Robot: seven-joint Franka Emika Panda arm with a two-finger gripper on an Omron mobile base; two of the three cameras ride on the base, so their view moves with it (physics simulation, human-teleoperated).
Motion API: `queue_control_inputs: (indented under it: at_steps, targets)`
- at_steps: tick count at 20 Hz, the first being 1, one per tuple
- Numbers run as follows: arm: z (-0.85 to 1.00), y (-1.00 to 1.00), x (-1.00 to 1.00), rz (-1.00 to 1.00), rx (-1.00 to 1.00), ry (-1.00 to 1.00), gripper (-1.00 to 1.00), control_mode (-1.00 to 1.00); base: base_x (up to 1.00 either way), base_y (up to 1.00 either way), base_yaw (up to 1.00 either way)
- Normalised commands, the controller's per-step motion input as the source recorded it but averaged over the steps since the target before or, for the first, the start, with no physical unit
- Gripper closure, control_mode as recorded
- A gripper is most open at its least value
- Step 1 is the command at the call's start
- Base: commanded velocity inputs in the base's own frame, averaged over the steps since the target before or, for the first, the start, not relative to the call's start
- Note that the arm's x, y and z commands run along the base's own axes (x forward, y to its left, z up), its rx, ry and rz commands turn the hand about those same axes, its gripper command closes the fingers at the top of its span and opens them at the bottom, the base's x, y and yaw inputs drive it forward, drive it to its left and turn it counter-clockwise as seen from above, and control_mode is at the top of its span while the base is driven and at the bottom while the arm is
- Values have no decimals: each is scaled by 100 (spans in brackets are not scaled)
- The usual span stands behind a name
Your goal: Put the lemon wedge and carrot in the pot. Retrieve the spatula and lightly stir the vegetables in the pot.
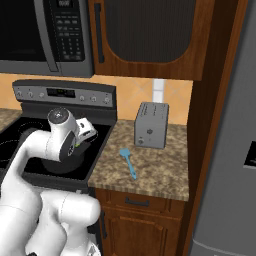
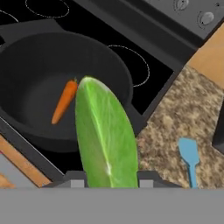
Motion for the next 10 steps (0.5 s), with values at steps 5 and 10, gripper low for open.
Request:
queue_control_inputs:
  at_steps: [5, 10]
  targets:
    - [-1, 53, 100, 0, 0, 14, 100, -100, 0, 0, 0]
    - [-28, 24, 81, 0, 0, 19, 100, -100, 0, 0, 0]
